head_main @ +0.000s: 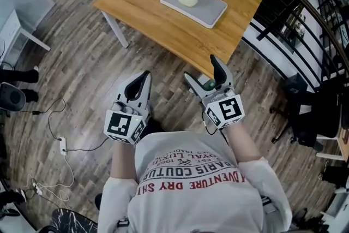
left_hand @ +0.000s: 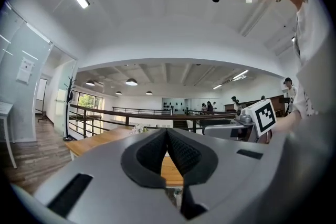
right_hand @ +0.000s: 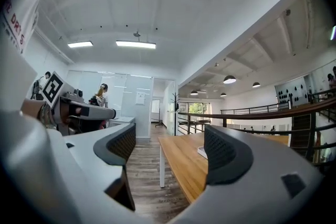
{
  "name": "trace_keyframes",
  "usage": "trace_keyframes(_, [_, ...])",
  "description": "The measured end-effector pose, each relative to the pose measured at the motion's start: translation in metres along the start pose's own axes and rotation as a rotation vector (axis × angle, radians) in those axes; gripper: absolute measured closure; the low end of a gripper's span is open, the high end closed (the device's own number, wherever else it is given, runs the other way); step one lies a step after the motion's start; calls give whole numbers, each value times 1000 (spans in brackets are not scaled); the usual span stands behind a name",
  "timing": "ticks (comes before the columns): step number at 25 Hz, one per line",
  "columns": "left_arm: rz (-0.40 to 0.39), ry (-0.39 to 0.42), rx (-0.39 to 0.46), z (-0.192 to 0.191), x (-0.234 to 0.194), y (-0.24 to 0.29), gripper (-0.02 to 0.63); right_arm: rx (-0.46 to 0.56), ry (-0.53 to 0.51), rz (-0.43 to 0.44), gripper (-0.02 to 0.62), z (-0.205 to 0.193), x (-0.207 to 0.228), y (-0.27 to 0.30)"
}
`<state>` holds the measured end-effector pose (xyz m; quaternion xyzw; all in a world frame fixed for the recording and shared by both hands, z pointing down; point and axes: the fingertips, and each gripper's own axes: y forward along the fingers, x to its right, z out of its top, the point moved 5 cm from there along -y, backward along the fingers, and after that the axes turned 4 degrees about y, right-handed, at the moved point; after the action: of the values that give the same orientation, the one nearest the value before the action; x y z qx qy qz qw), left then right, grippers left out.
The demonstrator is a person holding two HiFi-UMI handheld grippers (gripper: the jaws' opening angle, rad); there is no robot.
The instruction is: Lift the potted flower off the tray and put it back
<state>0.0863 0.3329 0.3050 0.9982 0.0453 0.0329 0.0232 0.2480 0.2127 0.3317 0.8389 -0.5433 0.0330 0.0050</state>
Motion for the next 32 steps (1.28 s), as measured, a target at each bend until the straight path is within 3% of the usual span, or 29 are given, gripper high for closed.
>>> trace_keyframes(8, [-95,2,7,7,-152,50,592,-40,21,-98,199,6,-6,137])
trace_keyframes(14, [-179,9,-18,1,-232,83,592,-60,34,-201,199,5,-1,208])
trace_keyframes(21, [-265,-21,-49,-13,-272,148,592,-130,47,-267,199,-15,39,252])
trace_keyframes(32, [-368,-4,-81,-21,-294,325,592,-212,131,-347,199,-45,190,304])
